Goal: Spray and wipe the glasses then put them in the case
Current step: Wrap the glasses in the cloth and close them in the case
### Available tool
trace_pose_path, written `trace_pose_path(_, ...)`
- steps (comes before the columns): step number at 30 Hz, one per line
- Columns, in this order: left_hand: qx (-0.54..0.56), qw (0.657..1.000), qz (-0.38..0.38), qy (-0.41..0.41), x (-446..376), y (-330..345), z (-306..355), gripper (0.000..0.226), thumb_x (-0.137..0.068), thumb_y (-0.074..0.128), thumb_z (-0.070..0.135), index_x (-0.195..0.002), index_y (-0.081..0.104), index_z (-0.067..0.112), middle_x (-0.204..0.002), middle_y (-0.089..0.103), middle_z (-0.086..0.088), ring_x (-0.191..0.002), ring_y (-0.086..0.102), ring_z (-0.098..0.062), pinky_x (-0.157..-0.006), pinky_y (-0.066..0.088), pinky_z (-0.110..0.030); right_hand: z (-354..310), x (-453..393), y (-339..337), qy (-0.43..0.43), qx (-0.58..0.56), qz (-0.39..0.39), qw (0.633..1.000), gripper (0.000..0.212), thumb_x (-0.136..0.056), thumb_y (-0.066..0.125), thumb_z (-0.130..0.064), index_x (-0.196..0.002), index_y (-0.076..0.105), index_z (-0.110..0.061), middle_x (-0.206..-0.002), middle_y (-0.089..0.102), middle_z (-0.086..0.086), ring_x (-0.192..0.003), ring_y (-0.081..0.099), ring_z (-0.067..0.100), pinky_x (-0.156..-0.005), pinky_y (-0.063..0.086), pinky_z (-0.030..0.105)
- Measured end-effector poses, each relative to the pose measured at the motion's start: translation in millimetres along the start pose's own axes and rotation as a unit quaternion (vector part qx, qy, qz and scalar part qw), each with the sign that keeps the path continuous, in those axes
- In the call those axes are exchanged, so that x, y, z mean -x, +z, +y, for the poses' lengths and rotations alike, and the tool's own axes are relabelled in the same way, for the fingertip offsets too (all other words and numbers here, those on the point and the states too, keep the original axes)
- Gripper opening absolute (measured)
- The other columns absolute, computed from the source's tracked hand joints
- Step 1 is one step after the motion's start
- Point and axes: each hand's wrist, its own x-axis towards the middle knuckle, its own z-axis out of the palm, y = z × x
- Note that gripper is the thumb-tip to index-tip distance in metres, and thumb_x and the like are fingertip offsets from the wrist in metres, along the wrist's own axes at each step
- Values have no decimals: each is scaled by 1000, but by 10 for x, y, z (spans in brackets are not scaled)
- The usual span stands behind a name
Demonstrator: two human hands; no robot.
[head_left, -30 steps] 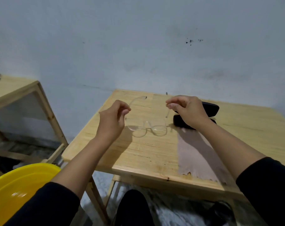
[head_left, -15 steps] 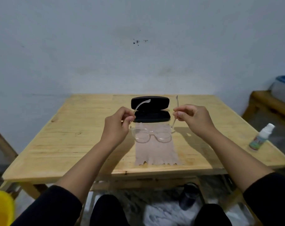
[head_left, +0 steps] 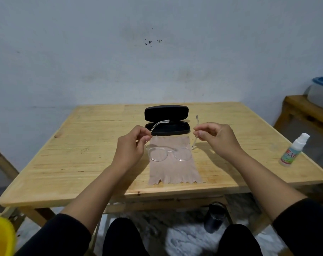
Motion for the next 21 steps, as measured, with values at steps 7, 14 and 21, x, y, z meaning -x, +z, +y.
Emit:
trace_pose_path(7, 14, 1000, 1, 7, 42, -43, 20, 17, -87, 61, 15, -104, 63, 18, -96, 66, 12, -85, 57, 18, -72, 41, 2, 56, 32, -45, 24, -2, -11, 1000, 24, -80, 71, -7, -101, 68, -19, -94, 71, 2, -98, 67, 19, -89, 52, 28)
trace_pose_path(14, -8, 999, -29, -28, 351, -343, 34, 18, -81, 68, 22, -98, 67, 23, -94, 66, 15, -85, 59, 8, -70, 44, -2, 94, 293, -205, 76, 74, -109, 988, 17, -78, 74, -12, -83, 69, -27, -85, 70, -2, -81, 63, 10, -73, 48, 21)
trace_pose_path(21, -45, 972, -230, 3, 561, -370, 69, 34, -66, 78, 37, -99, 71, 32, -92, 69, 16, -86, 63, 3, -75, 47, -6, 12, 445, -134, 35, 168, -249, 953, 28, -69, 81, -15, -95, 74, -24, -84, 70, -6, -71, 58, -5, -69, 44, 7)
